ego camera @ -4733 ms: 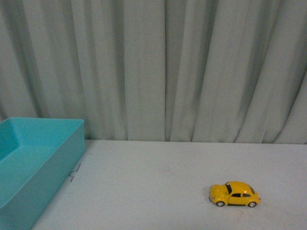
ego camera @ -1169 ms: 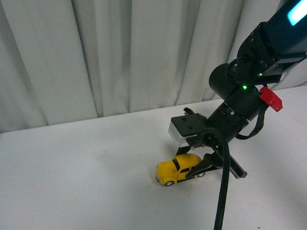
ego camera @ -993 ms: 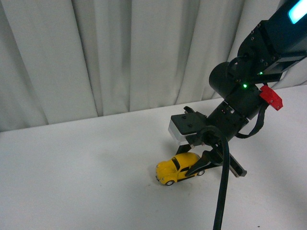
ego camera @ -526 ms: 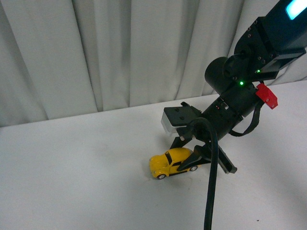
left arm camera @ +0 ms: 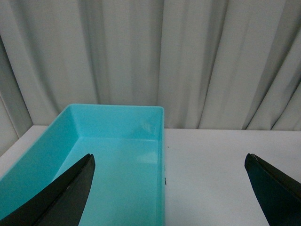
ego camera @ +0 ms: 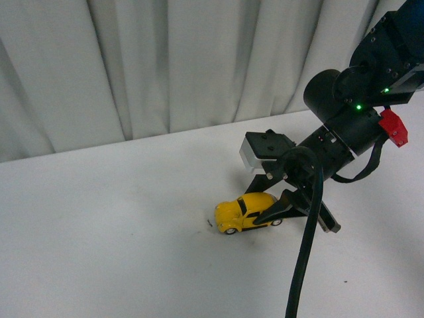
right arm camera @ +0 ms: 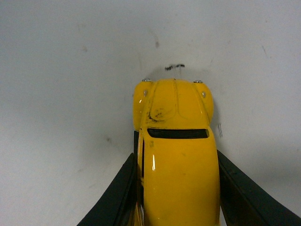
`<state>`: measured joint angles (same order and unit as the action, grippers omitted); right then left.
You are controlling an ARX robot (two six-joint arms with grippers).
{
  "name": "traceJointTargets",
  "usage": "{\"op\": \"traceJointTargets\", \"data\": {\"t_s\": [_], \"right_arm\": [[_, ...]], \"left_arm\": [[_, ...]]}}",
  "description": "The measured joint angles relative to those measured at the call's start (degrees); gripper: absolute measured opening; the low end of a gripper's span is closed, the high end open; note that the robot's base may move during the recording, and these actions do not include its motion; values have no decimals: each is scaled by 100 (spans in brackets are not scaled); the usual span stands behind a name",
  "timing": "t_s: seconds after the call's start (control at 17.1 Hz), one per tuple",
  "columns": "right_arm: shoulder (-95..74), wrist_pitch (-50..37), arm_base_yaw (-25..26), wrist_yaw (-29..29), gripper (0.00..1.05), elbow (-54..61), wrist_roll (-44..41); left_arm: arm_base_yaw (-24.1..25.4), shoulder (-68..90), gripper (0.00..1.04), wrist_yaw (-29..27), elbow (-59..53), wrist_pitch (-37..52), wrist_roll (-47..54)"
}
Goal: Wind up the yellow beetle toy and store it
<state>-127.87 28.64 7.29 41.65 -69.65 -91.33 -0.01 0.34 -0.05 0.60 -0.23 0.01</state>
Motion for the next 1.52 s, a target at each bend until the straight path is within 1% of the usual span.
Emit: {"op": "traceJointTargets", "data": {"t_s": [0.23, 0.53, 0.64, 0.88, 0.93, 0.99, 1.05, 1.52], "right_arm": [[188, 52, 544, -11, 41, 433, -293], [516, 127, 1180, -256, 41, 994, -682], [584, 103, 1305, -330, 41, 1102, -807], [616, 278, 1298, -411, 41, 1034, -866], [555, 470, 1250, -813, 61, 1014, -894], [533, 584, 1261, -776, 91, 1021, -916], [535, 584, 1259, -780, 98, 1014, -927], [533, 610, 1259, -804, 98, 988, -929]], "left_arm": [[0, 0, 98, 0, 0, 0, 0], [0, 0, 98, 2, 0, 0, 0], [0, 0, 98, 0, 0, 0, -2], [0, 0, 98, 0, 0, 0, 0], [0, 0, 98, 2, 0, 0, 0], [0, 0, 98, 2, 0, 2, -2], [0, 0, 98, 2, 0, 2, -2], [0, 0, 98, 2, 0, 0, 0]]}}
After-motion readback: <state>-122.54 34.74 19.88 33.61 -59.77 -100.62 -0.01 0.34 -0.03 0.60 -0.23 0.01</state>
